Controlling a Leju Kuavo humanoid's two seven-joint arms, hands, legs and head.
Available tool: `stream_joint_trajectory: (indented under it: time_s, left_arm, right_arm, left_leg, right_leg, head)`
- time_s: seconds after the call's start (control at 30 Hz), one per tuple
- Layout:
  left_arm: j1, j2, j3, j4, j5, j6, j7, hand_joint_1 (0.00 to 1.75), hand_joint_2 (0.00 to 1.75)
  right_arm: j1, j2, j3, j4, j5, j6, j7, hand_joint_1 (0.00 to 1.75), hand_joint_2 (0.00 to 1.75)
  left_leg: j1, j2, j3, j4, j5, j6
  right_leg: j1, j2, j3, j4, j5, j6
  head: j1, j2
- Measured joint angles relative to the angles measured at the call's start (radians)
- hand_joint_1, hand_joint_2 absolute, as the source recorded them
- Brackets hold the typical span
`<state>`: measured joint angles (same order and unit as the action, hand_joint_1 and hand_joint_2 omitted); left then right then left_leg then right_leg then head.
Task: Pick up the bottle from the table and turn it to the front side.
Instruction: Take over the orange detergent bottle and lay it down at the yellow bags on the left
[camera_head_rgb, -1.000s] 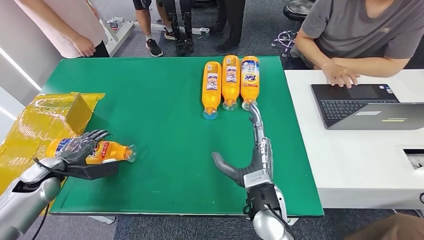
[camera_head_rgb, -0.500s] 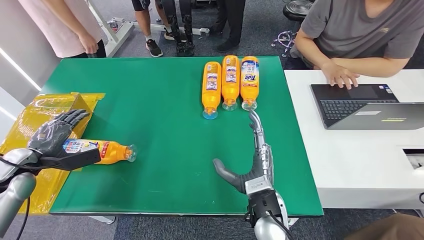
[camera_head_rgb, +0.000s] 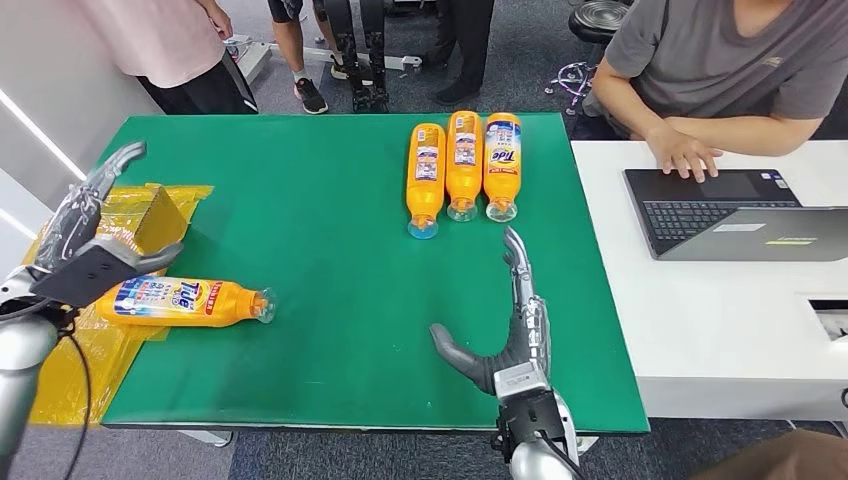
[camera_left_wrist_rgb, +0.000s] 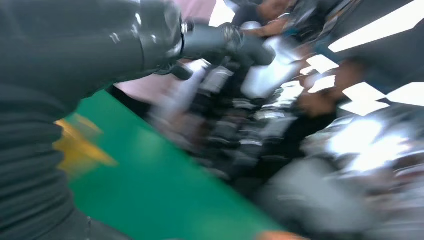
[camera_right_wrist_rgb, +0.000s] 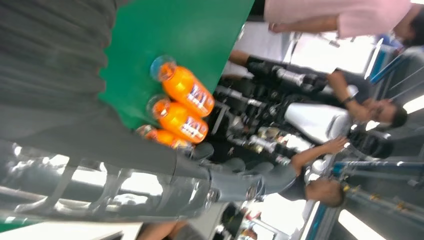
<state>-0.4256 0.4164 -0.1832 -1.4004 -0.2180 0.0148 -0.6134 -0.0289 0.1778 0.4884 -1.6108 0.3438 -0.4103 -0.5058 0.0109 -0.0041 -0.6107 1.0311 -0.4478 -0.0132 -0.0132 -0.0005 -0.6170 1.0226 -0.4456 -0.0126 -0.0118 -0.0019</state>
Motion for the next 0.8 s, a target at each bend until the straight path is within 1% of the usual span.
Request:
stream_joint_trajectory:
  time_s: [0.1, 0.13, 0.17, 0.23, 0.27, 0.37, 0.43, 0.53, 0.8]
  left_arm:
    - [0.000, -0.010, 0.000, 0.000, 0.016, -0.001, 0.000, 0.00, 1.75]
    - [0.003, -0.037, -0.001, -0.001, 0.048, -0.004, 0.002, 0.00, 1.75]
    - [0.022, -0.103, -0.010, -0.012, 0.128, 0.007, -0.003, 0.00, 1.75]
    - [0.073, -0.253, -0.039, -0.043, 0.308, 0.052, -0.022, 0.00, 1.75]
    - [0.100, -0.314, -0.057, -0.063, 0.377, 0.089, -0.037, 0.00, 1.75]
    - [0.132, -0.385, -0.088, -0.092, 0.418, 0.158, -0.056, 0.00, 1.75]
    - [0.143, -0.410, -0.102, -0.105, 0.428, 0.173, -0.058, 0.00, 1.75]
    - [0.149, -0.432, -0.113, -0.117, 0.437, 0.181, -0.058, 0.00, 1.75]
    - [0.157, -0.455, -0.126, -0.133, 0.440, 0.182, -0.058, 0.00, 1.75]
  right_arm:
    - [-0.001, 0.000, 0.000, 0.000, 0.000, -0.003, -0.001, 0.00, 1.75]
    - [-0.002, 0.000, 0.002, 0.001, -0.002, -0.012, -0.004, 0.00, 1.75]
    - [-0.004, -0.003, 0.006, 0.001, -0.015, -0.032, -0.013, 0.00, 1.75]
    - [-0.008, -0.012, 0.015, 0.002, -0.044, -0.075, -0.030, 0.00, 1.75]
    - [-0.010, -0.017, 0.019, 0.001, -0.058, -0.090, -0.036, 0.00, 1.75]
    - [-0.013, -0.027, 0.023, 0.000, -0.066, -0.095, -0.038, 0.00, 1.75]
    - [-0.014, -0.032, 0.026, 0.000, -0.068, -0.095, -0.039, 0.00, 1.75]
    - [-0.015, -0.038, 0.031, 0.000, -0.069, -0.096, -0.039, 0.00, 1.75]
    - [-0.016, -0.048, 0.040, 0.000, -0.069, -0.104, -0.039, 0.00, 1.75]
  left_leg:
    - [0.000, 0.000, 0.000, 0.000, 0.000, 0.000]
    - [0.000, 0.000, 0.000, 0.000, 0.000, 0.000]
    - [0.000, 0.001, 0.000, 0.000, -0.001, 0.001]
    - [0.000, 0.002, 0.000, 0.001, -0.002, 0.002]
    - [0.000, 0.002, 0.000, 0.001, -0.002, 0.003]
    - [0.000, 0.002, 0.000, 0.001, -0.003, 0.004]
    - [0.000, 0.002, 0.000, 0.001, -0.003, 0.005]
    - [0.000, 0.002, 0.000, 0.001, -0.003, 0.004]
    - [0.000, 0.002, 0.000, 0.001, -0.003, 0.004]
  right_leg:
    - [0.000, 0.000, 0.000, 0.000, 0.000, 0.000]
    - [0.000, 0.000, 0.000, 0.000, 0.000, 0.000]
    - [0.000, 0.001, 0.000, 0.000, 0.000, 0.000]
    - [0.000, 0.002, 0.000, -0.001, 0.001, 0.001]
    - [-0.001, 0.002, 0.000, -0.002, 0.001, 0.001]
    - [0.000, 0.002, 0.000, -0.002, 0.000, 0.001]
    - [0.000, 0.002, 0.000, -0.002, 0.000, 0.001]
    - [0.000, 0.002, 0.000, -0.001, 0.000, 0.001]
    - [0.000, 0.002, 0.000, -0.001, 0.000, 0.001]
  head:
    - [0.000, 0.000]
    - [0.000, 0.000]
    - [0.000, 0.000]
    - [0.000, 0.000]
    - [0.000, 0.000]
    - [0.000, 0.000]
    - [0.000, 0.000]
    - [0.000, 0.000]
    - [0.000, 0.000]
